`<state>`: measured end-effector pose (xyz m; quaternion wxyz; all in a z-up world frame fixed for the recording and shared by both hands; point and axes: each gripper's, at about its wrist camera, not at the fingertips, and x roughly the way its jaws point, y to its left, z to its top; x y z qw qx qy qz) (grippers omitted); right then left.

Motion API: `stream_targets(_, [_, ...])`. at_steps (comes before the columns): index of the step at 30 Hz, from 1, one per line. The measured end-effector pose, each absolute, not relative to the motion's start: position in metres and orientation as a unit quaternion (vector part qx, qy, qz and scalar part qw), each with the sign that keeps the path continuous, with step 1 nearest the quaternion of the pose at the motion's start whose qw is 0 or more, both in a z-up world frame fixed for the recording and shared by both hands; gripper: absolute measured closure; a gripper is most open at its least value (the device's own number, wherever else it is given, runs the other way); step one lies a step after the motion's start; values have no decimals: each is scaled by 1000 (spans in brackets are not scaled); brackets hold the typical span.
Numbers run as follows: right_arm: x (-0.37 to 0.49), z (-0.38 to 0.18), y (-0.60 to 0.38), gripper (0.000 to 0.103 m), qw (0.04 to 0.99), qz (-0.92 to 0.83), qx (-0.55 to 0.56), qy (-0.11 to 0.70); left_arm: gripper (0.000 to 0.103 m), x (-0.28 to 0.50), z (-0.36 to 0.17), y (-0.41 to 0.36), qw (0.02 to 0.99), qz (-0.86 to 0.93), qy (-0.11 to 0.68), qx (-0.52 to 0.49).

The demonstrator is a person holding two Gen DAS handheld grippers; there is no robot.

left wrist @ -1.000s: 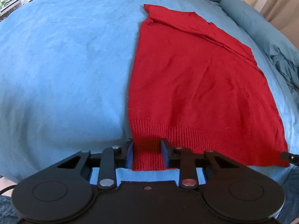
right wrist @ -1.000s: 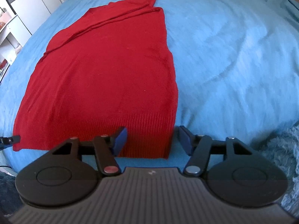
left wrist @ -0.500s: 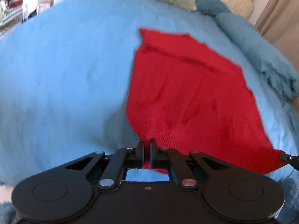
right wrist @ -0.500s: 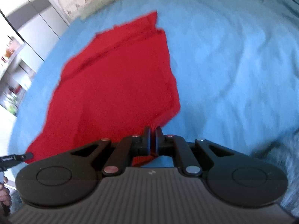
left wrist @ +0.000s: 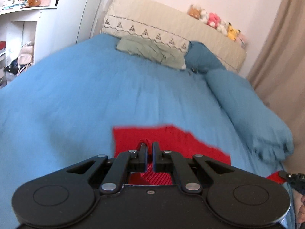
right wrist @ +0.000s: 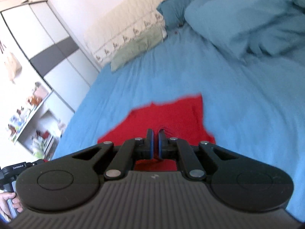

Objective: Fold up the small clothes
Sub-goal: 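Grasp the hem with both tools and lift it toward the collar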

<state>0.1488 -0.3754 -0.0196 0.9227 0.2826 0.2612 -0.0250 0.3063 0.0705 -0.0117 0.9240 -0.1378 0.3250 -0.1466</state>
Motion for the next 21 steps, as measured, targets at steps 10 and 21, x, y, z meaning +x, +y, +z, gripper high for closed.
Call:
stream_targets(10, [365,-75,-420,83,925,-77,261,266,99,490,-97,18,921,-89,355,-130])
stream_targets(21, [426,-148,-434,35,922,-113,239,282,35,513,-145,32,922,-26,358,-144])
